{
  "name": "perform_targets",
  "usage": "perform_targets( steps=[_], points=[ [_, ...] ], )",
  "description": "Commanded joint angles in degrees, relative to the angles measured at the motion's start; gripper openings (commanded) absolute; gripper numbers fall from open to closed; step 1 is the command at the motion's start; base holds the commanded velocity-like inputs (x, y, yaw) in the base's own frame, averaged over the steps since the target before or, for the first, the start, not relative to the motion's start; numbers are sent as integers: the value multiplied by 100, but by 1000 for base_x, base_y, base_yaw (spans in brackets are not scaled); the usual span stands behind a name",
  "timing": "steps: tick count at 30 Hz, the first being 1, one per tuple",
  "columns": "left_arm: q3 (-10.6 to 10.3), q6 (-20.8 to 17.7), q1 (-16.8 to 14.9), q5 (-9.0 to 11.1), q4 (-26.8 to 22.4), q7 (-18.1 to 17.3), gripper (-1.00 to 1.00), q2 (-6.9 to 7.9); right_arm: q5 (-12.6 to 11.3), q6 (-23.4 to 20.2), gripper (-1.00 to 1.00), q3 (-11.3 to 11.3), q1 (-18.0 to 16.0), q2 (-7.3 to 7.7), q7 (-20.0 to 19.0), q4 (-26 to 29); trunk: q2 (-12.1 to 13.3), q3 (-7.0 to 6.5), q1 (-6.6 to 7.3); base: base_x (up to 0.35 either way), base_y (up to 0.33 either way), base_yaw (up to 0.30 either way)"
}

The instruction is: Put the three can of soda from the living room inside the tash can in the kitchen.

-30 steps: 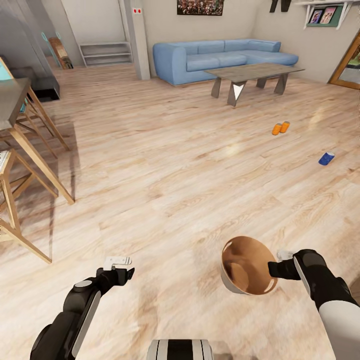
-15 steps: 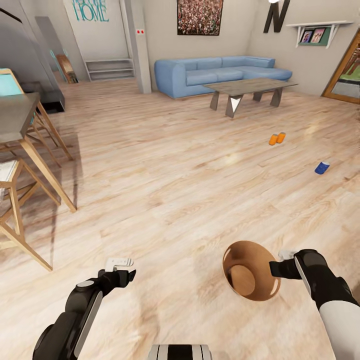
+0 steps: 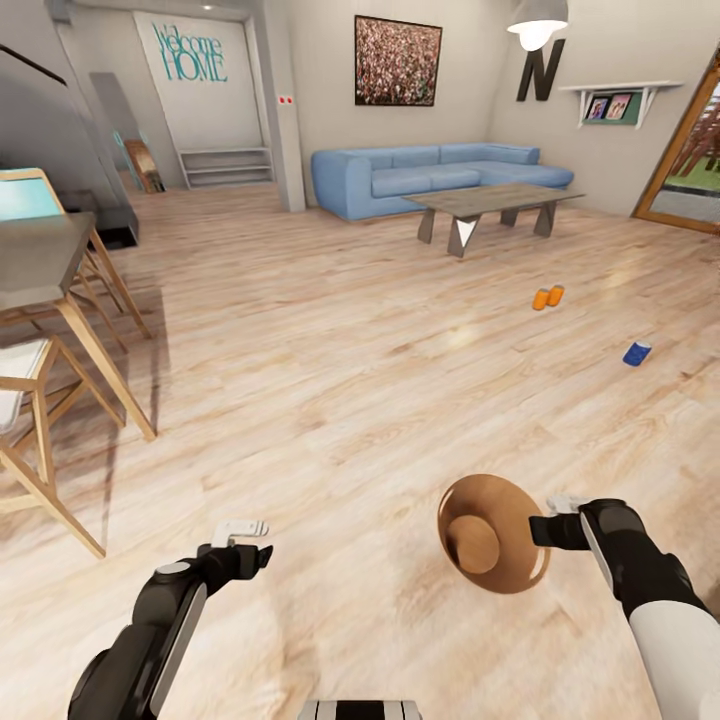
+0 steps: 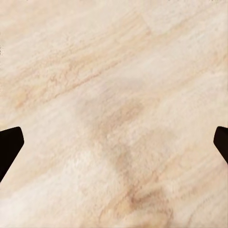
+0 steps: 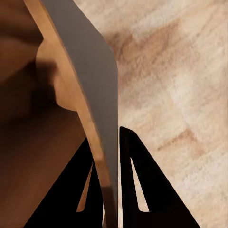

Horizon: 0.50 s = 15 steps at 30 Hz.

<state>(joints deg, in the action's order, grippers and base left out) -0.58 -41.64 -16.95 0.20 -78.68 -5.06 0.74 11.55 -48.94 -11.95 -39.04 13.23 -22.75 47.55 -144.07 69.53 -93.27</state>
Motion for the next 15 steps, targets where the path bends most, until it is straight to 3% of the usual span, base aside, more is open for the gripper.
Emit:
perform_targets(
  steps=[1,7,10,15],
  points=[
    [1,-11,1,1,4,-1,100,5,-107,-27,-100,-6,-3,-5,-63,2,1,-23,3,0,0,0],
    [0,-62,-49,27,222,10,100,-29,-116,-352,-100,25,-13,-19,-207,1,9,-156,18,0,0,0],
    [-2,-152,-335,7,322,18,100,-132,-112,-698,-100,48,-18,-10,-378,3,13,-223,26,0,0,0],
    [-3,-322,-649,-6,506,29,100,-200,-79,-924,-100,71,-18,-8,-677,7,20,-333,39,0,0,0]
  ],
)
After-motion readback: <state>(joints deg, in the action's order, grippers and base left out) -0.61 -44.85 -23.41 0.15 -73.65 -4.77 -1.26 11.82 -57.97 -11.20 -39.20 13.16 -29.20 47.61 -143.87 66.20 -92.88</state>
